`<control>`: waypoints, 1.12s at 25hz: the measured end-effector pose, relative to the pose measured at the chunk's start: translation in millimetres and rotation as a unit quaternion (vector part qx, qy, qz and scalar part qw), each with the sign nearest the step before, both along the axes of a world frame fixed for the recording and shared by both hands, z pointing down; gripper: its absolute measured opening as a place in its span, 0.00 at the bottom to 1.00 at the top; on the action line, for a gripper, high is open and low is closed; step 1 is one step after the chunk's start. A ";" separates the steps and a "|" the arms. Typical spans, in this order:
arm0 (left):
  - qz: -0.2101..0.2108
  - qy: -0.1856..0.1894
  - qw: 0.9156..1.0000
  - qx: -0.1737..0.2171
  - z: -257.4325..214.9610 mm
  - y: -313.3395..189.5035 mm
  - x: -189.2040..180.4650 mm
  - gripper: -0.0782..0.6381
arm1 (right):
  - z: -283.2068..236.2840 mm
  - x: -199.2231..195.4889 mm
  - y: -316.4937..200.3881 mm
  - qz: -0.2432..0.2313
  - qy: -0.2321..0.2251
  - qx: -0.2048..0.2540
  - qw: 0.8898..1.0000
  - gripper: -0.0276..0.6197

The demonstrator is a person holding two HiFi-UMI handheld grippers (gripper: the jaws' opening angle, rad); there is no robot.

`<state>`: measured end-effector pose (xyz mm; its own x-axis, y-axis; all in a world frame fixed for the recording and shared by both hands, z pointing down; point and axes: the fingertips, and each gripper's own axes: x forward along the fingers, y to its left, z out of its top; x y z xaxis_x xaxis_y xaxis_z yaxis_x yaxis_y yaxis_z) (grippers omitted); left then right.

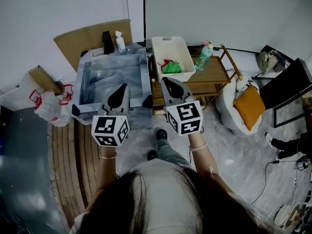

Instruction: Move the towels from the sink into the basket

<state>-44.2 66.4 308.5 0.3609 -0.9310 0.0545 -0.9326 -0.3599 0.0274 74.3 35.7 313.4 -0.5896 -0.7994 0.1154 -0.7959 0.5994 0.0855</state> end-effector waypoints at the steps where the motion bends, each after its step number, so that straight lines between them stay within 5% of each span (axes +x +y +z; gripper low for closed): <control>1: -0.001 0.001 1.000 0.000 -0.8 0.8 -0.1 0.12 | -0.3 0.0 0.7 -0.001 0.001 0.000 1.000 0.08; 28: -0.008 -0.006 1.000 -0.016 3.5 -30.5 44.7 0.12 | 4.1 32.3 -17.4 -0.021 0.004 0.003 1.000 0.08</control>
